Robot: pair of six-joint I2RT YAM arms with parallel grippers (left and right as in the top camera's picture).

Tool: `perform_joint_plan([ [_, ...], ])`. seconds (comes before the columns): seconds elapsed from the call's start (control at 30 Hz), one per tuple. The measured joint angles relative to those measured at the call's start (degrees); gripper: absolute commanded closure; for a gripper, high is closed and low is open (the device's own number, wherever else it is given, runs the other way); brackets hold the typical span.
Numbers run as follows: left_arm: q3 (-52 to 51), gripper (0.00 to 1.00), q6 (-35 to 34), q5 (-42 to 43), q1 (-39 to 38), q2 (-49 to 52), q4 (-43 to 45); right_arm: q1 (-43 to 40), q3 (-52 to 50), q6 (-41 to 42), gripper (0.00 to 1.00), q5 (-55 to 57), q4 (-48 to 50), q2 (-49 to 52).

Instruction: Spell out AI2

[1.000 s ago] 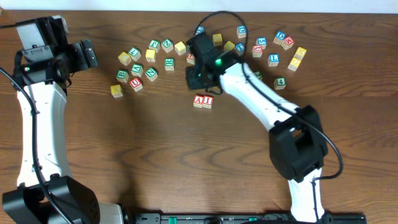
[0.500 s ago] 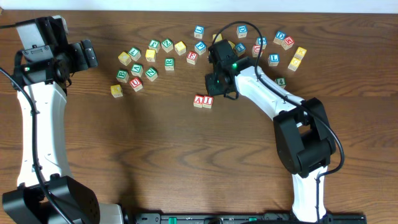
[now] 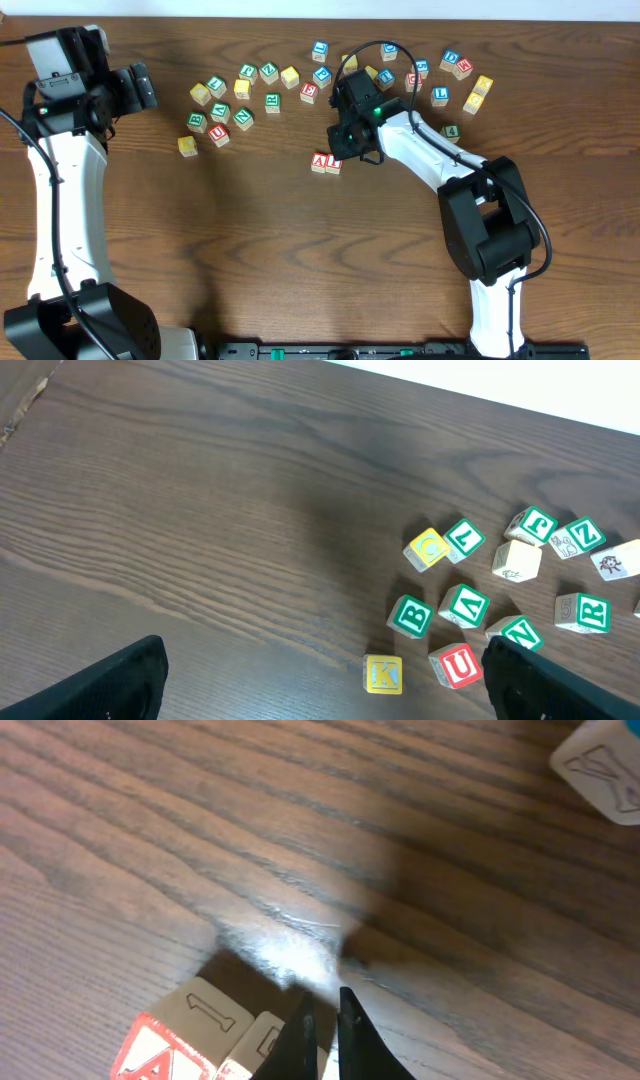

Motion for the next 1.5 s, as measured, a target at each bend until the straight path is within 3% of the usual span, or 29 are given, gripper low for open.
perform_joint_plan([
  [0.47, 0.0, 0.01, 0.0, 0.0, 0.0, 0.0, 0.0, 0.9, 0.0, -2.8, 0.99, -2.3, -1.2, 0.0],
  [0.7, 0.0, 0.01, 0.0, 0.0, 0.0, 0.0, 0.0, 0.9, 0.0, -3.5, 0.84, -2.3, 0.2, 0.0],
  [0.83, 0.0, 0.01, 0.0, 0.0, 0.0, 0.0, 0.0, 0.0, 0.4, -1.8, 0.86, -2.2, -1.6, 0.0],
  [0.93, 0.0, 0.01, 0.0, 0.0, 0.0, 0.0, 0.0, -1.8, 1.0, 1.7, 0.93, -2.0, -5.4, 0.0],
  [1.13, 0.0, 0.01, 0.0, 0.0, 0.0, 0.0, 0.0, -3.5, 1.1, 7.8, 0.95, -2.0, -14.3, 0.0],
  [1.5, 0.0, 0.01, 0.0, 0.0, 0.0, 0.0, 0.0, -1.2, 1.1, 11.6, 0.96, -2.2, -13.8, 0.0],
])
